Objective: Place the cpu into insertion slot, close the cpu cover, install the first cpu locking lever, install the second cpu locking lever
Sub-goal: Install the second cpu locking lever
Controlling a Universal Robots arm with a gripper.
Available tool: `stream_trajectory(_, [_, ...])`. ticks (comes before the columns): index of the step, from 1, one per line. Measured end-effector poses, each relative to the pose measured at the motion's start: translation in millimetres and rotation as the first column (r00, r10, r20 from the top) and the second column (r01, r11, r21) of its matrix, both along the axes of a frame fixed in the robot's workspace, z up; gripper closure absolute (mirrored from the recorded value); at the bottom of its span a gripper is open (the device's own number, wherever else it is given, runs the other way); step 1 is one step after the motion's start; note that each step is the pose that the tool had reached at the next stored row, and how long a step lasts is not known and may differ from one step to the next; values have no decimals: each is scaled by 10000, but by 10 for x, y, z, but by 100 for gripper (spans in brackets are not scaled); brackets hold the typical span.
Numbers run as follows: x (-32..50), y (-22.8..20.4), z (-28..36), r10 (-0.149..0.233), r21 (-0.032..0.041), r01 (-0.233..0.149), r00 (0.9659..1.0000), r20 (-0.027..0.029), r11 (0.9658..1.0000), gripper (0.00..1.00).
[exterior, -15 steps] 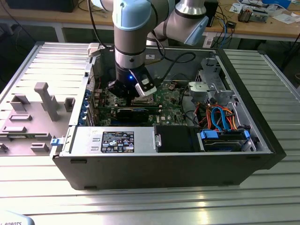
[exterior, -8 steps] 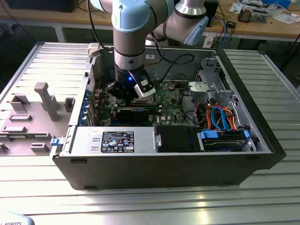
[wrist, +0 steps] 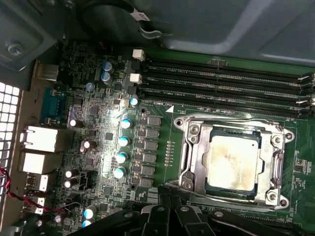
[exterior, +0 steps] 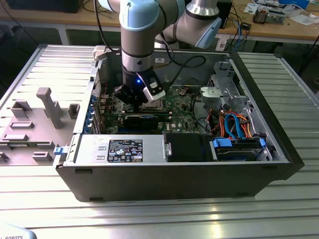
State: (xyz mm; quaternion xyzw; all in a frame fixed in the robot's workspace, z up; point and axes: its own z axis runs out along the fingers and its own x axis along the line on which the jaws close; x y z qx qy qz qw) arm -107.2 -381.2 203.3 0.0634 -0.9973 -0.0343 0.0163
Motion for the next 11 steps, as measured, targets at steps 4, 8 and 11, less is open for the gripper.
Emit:
stream_trajectory(4, [0, 6, -2, 36, 1, -36, 10000, 1, 10000, 89])
stream_trajectory(8, [-3, 7, -2, 67, 2, -67, 10000, 2, 10000, 89])
stream_trajectory(11, [-14, -8, -2, 84, 2, -84, 10000, 2, 10000, 89])
